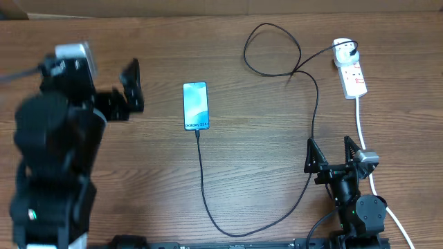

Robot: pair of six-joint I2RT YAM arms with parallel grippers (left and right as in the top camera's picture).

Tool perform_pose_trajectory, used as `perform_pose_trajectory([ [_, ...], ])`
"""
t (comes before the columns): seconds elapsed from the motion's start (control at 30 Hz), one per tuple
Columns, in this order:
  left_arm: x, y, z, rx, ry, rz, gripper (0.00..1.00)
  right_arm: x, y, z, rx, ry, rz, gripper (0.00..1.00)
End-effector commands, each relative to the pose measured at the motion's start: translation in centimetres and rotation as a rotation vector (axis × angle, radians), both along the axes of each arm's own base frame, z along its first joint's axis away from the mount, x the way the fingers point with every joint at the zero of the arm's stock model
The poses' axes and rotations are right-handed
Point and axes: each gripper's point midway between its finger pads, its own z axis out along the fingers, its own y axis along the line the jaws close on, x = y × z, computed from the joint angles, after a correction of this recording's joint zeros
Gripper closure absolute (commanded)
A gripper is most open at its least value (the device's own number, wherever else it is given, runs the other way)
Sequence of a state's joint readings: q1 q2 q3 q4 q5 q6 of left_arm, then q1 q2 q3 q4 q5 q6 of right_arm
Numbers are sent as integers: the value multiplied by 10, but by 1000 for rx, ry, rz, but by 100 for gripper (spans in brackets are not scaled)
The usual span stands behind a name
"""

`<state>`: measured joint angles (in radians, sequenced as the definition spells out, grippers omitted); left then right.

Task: Plug charger to phone and switch on socket

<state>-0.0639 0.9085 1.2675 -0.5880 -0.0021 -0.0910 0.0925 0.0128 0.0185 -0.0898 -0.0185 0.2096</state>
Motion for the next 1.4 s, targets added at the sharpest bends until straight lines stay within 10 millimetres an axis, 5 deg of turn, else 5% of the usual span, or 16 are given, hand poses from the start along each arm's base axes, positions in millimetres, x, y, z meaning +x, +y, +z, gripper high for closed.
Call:
perform_pose_trajectory([
  [0.0, -15, -8, -32, 122, -34, -116, 0, 0, 1, -1, 6, -5, 2, 0],
  [0.33, -57, -2, -104, 193, -148, -103, 0, 0, 1, -1, 6, -5, 2, 0],
  [0.77, -72, -1, -172, 238, -231, -97, 0, 0, 1, -1, 6, -5, 2, 0],
  [1.37, -65, 3, -214, 364, -254, -86, 0, 0, 1, -1, 6, -5, 2, 0],
])
